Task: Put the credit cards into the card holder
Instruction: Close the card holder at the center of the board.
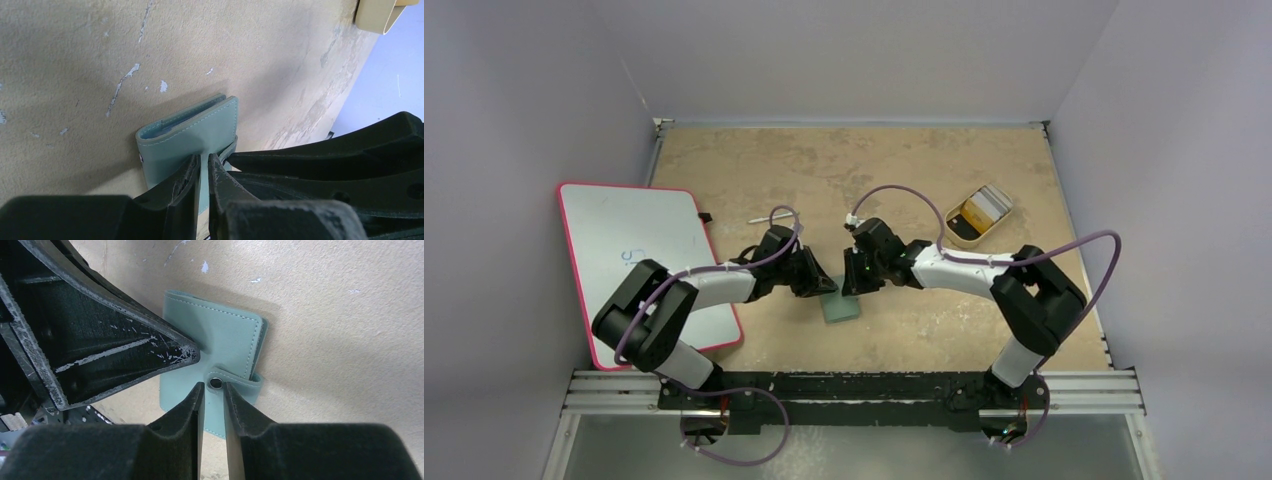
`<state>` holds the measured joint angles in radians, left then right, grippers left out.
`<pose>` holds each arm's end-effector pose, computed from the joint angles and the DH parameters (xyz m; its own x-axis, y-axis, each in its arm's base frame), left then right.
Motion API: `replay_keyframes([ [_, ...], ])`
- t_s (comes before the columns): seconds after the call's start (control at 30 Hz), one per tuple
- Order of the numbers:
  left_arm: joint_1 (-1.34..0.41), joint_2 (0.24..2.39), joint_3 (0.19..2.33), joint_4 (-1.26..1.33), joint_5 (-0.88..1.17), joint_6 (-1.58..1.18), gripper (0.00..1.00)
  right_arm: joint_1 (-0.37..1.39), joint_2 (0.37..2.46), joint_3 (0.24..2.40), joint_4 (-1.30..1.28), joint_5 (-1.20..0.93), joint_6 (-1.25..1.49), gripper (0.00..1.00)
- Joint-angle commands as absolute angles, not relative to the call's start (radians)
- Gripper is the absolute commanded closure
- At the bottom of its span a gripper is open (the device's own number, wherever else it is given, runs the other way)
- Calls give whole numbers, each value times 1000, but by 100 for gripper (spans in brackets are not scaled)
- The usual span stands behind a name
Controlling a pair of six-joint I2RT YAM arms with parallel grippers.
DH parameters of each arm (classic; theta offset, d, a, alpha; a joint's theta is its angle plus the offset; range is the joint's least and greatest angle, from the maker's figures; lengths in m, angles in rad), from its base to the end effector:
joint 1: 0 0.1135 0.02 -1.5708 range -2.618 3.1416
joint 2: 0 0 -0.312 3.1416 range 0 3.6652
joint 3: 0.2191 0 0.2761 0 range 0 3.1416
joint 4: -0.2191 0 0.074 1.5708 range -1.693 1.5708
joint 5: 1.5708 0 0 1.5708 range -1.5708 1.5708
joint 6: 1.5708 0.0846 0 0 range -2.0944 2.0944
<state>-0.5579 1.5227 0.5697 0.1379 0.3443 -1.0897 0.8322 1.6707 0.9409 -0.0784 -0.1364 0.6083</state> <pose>0.2524 -0.1912 0.1284 -0.9016 -0.4210 -0.0996 -0.2259 0.6544 -0.7216 0.2615 0.3043 0.1749 -0.8542 -0.0972 -0.5107 -0.3748 0.7959 0.4755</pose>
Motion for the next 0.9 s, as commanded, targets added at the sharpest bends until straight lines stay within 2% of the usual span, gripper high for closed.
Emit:
replay_keyframes([
  [0.0, -565, 1540, 591, 133, 296, -1076, 89, 828, 1688, 956, -58, -177, 584, 79],
  [0.87, -565, 1555, 591, 134, 292, -1074, 89, 829, 1708, 1025, -137, -197, 504, 85],
])
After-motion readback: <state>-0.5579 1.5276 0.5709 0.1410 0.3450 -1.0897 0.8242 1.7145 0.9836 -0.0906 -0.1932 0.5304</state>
